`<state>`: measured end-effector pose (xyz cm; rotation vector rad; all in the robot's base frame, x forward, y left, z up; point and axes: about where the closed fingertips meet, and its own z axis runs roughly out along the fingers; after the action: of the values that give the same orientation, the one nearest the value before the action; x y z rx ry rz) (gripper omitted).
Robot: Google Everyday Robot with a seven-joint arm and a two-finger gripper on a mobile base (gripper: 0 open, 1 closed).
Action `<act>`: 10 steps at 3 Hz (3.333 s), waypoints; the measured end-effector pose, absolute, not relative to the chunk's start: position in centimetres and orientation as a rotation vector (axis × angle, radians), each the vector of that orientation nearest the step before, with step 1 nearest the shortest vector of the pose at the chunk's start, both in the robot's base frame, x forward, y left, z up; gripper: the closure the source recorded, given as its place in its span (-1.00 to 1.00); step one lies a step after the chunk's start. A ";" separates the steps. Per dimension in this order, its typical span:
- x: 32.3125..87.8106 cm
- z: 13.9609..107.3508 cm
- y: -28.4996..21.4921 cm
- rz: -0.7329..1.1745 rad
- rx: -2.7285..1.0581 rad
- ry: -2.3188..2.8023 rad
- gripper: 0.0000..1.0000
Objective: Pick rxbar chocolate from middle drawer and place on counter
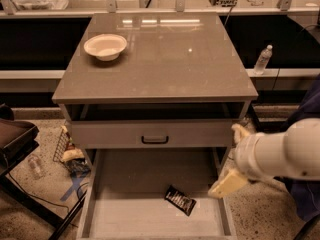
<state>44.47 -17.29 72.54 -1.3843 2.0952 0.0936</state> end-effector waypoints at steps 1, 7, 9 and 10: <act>45.3 64.9 -15.7 0.168 -1.335 2.105 -1.00; 48.2 40.3 -9.8 0.327 -1.288 2.185 -1.00; 47.6 36.6 -9.2 0.333 -1.287 2.211 -1.00; 46.9 34.8 -6.9 0.401 -1.317 2.203 -0.65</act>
Offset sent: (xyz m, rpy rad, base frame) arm 0.0385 0.0284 -0.2367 0.2377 0.0324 -0.0892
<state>46.92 -6.87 34.79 -1.3170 2.2026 0.4005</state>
